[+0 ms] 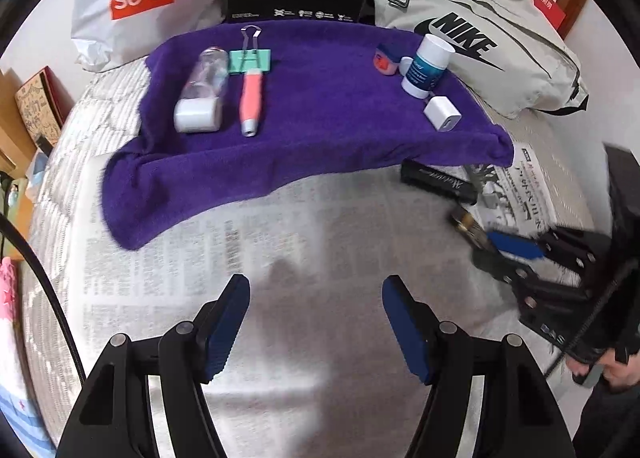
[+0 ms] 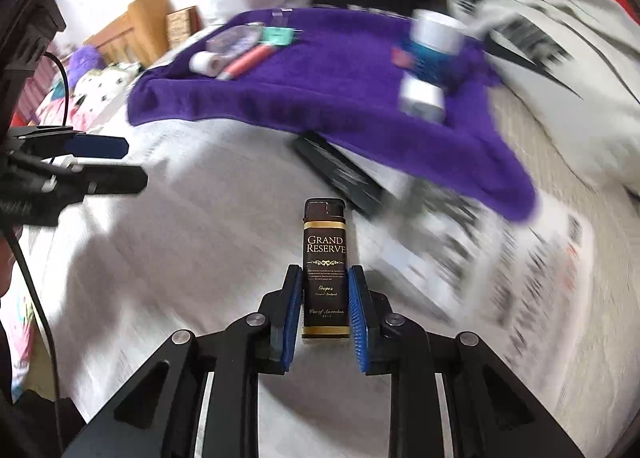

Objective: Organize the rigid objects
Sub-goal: 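Grasp the Grand Reserve bottle with the right tool while the left tool approaches the black Horizon case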

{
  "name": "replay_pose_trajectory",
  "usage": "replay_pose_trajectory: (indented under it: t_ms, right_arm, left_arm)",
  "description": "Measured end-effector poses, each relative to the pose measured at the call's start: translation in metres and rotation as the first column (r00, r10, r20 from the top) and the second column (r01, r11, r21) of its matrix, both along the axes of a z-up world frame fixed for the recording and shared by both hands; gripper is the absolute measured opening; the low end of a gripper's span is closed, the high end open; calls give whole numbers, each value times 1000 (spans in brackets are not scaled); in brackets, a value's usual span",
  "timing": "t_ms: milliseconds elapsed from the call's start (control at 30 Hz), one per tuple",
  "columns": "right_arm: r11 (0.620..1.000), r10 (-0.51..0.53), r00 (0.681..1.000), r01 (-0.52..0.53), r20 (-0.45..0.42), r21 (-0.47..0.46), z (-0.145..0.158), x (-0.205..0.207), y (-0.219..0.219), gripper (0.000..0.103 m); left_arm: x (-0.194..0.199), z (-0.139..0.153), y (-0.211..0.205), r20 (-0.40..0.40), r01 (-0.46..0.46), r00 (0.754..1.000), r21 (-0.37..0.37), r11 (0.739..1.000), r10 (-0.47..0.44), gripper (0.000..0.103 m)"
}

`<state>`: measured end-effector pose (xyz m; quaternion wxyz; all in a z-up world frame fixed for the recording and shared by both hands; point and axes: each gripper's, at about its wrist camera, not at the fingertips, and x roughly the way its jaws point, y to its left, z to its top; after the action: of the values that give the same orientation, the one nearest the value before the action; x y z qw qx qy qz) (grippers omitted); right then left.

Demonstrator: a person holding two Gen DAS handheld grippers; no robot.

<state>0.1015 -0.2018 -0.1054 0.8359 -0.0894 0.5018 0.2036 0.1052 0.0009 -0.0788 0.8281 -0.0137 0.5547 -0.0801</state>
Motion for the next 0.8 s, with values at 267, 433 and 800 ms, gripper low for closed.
replay_pose_trajectory:
  t_ms: [267,433,800]
  right_arm:
    - [999,-36,999,35,23,39,-4,-12,-34,24]
    - [998,-19,999,17,32,65,-4,-17,-41,24]
    - [992,-12,998,5,54,130,-5,-28,-58,24]
  left_arm:
    - [34,-13,-54,-42,-90,995,-80,993,87,67]
    - [52,-20,-83,-66,-150,987,-75,986,145,67]
    - [85,-32,-110,-84,-282,956,3,959,282,68]
